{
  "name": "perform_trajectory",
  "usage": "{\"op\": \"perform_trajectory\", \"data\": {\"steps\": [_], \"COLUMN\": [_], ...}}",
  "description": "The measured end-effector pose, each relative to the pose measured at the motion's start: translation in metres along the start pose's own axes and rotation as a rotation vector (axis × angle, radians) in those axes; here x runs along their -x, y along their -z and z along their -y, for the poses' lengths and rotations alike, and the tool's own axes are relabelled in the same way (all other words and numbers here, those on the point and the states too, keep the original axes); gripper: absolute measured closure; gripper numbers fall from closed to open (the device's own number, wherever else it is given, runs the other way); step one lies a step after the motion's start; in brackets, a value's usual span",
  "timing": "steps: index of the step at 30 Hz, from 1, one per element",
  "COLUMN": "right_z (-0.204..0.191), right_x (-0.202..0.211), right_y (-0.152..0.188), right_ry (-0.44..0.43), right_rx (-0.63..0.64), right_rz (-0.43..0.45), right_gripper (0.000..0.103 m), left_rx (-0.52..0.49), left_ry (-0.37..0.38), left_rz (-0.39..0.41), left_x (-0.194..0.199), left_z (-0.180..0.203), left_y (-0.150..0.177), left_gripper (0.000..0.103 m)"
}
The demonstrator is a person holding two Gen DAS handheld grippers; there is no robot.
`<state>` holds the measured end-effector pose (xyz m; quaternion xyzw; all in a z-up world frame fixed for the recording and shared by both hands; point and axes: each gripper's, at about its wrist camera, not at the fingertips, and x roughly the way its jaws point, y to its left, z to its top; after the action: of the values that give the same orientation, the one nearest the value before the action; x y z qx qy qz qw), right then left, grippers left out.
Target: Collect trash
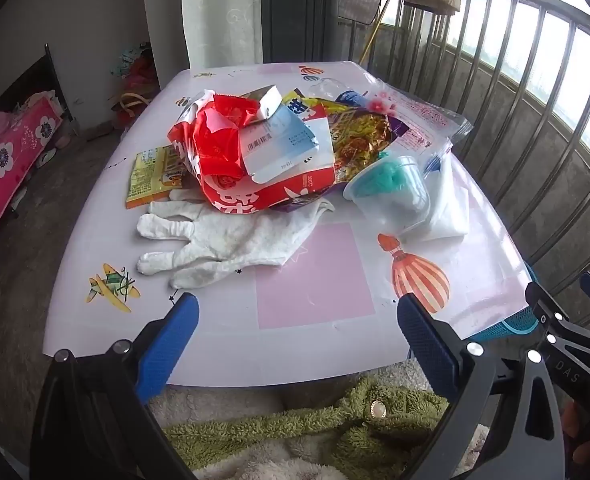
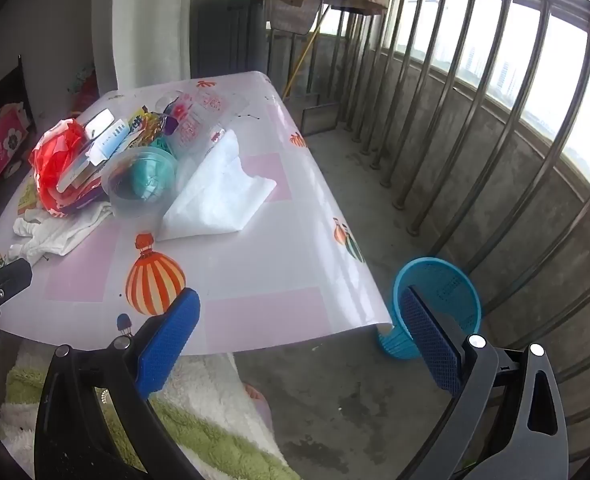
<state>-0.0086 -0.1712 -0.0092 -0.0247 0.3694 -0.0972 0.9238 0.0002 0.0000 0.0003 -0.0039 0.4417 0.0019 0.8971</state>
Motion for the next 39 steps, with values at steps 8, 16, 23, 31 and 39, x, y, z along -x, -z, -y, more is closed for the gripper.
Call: {"op": "perform_trajectory", "data": {"steps": [8,16,23,31,39], "right_z": [0.012,0.027,0.041,0.041,0.036], "right_x": [0.0,0.0,-0.002,-0.005,-0.007], "right_y": [-0.005,-0.004,-0.008,-0.007,-0.004], "right_ry": [0.013,0.048,0.063,0.062,0.062], "right_rx": [-0.021,-0.052,-0.079,-0.083,-0.08], "right_rz": [-0.003,0.005,0.006,0.004,0.003], "right_gripper": [0.008,0.008,0.008,0.008,0.008], "left_rx": [0.008,0.009,0.015,0.007,0.013], "left_ry": [0.02,0.03,0.005,-0.009,-0.019], "left_rz": [0.003,0.015,0.036,0.038,0.035], "left_x": [0.003,0.0,0.0,0.0,-0.004], "left_z": [0.009,0.008,0.009,0.012,0.011], "left_y": [-0.003,-0.01,-0.018,-0.021,-0.021], "left_gripper": [0.006,0.006,0.006,0.006,0.006]}}
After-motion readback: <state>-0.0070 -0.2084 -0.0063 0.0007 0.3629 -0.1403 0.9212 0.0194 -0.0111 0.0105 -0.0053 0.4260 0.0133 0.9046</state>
